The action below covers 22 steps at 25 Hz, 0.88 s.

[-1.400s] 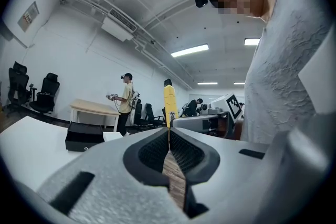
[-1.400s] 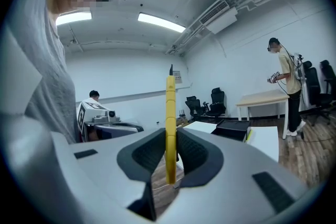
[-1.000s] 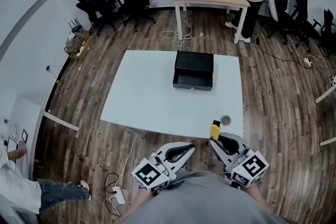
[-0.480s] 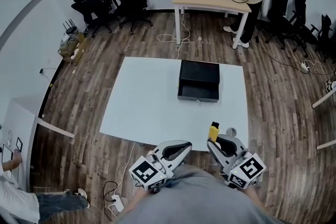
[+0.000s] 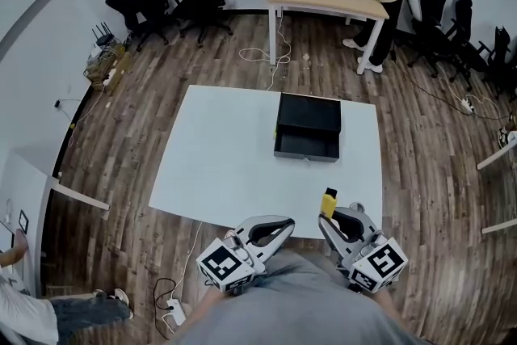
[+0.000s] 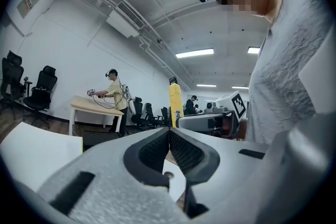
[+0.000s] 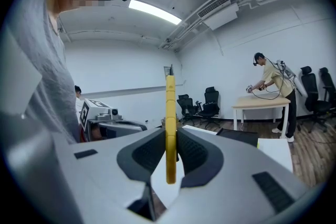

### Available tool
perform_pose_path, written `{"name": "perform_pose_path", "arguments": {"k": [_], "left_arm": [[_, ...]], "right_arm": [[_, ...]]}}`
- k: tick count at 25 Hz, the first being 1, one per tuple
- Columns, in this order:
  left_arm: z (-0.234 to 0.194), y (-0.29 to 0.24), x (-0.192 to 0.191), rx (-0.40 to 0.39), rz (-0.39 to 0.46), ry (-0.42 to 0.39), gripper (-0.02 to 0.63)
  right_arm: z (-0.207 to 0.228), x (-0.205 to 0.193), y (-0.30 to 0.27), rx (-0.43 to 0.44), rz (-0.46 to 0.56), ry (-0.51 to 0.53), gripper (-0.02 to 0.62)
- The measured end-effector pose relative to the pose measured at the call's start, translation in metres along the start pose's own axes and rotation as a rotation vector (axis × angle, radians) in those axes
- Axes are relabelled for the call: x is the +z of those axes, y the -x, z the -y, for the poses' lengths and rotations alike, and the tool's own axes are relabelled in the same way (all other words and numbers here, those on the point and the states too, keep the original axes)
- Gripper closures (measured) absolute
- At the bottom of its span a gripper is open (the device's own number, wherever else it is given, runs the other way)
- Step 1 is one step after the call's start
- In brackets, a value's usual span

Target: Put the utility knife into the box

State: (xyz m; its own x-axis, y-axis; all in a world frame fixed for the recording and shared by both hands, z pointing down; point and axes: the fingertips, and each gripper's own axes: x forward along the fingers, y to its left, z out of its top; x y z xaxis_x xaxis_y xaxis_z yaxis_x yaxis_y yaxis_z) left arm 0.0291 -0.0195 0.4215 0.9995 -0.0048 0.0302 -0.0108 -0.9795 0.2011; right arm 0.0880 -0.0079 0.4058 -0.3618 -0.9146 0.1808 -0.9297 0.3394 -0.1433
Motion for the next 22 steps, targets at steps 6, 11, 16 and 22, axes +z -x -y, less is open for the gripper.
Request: {"name": "perform_pose_path", "arguments": {"k": [6,11,16,22], "left_arm": [[-0.008,-0.01,0.005,0.039,0.002,-0.013,0.588],[-0.009,-0.014,0.012,0.044,0.015,-0.028,0.588],[-0.006,-0.023,0.014,0.039,0.007,-0.035,0.588],[-0.009,-0.028,0.015,0.028,0.029,-0.079,0.588]], "right_arm": [[0.019,0.002,-0.004,0.027,-0.006,0.006,0.517],[0.031,0.01,-0.007,0.05,-0.004,0.025,0.517],[0.041,0.012,-0.007,0.071,-0.017,0.036,0.517],[0.048,0.019,-0.007,0.117,-0.004,-0.008,0.517]]}}
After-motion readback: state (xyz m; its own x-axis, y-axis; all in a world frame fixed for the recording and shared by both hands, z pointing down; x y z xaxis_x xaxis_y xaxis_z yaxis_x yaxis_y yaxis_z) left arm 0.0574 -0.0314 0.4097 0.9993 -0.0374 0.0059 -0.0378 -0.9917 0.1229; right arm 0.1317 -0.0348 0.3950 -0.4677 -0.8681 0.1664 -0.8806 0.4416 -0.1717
